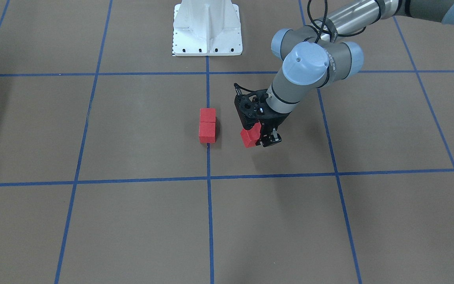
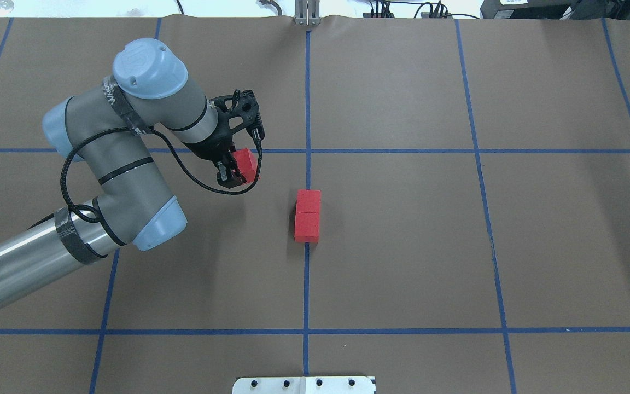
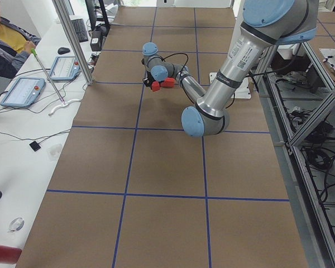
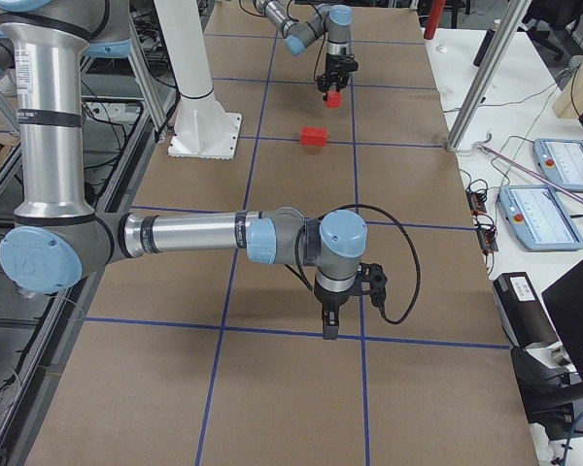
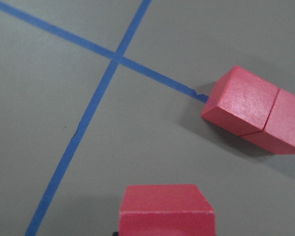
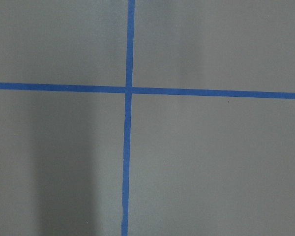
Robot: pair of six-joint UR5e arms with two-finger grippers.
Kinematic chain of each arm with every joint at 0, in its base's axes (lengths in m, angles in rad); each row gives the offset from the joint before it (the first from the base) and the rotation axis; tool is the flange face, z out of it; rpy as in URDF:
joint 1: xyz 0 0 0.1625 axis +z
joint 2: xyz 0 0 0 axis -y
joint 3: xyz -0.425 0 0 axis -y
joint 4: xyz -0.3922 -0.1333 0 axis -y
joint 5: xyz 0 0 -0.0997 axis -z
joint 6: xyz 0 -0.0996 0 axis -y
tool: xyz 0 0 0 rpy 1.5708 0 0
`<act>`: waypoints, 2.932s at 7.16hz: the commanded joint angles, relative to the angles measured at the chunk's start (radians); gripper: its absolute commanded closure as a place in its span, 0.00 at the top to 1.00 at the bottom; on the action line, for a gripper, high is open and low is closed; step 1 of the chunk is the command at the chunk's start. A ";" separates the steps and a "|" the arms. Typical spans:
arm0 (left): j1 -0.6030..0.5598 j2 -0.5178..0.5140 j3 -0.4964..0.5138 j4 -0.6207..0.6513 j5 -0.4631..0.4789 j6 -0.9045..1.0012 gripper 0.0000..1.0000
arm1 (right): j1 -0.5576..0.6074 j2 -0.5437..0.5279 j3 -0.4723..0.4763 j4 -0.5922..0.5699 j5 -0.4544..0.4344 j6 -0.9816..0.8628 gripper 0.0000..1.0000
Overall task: Form red blocks into L shape at center
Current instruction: 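Carry the cube with the left gripper beside the farther center cube, then lower the cube against the farther cube and open the left gripper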
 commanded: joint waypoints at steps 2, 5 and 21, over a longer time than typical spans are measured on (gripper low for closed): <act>0.070 -0.075 0.059 0.004 0.105 0.241 0.00 | 0.000 0.001 -0.001 0.000 0.002 0.000 1.00; 0.107 -0.099 0.105 0.007 0.130 0.257 0.00 | 0.000 0.001 -0.001 0.000 0.002 0.002 1.00; 0.167 -0.140 0.138 0.089 0.178 0.240 0.25 | 0.000 -0.001 -0.002 -0.002 0.005 0.002 1.00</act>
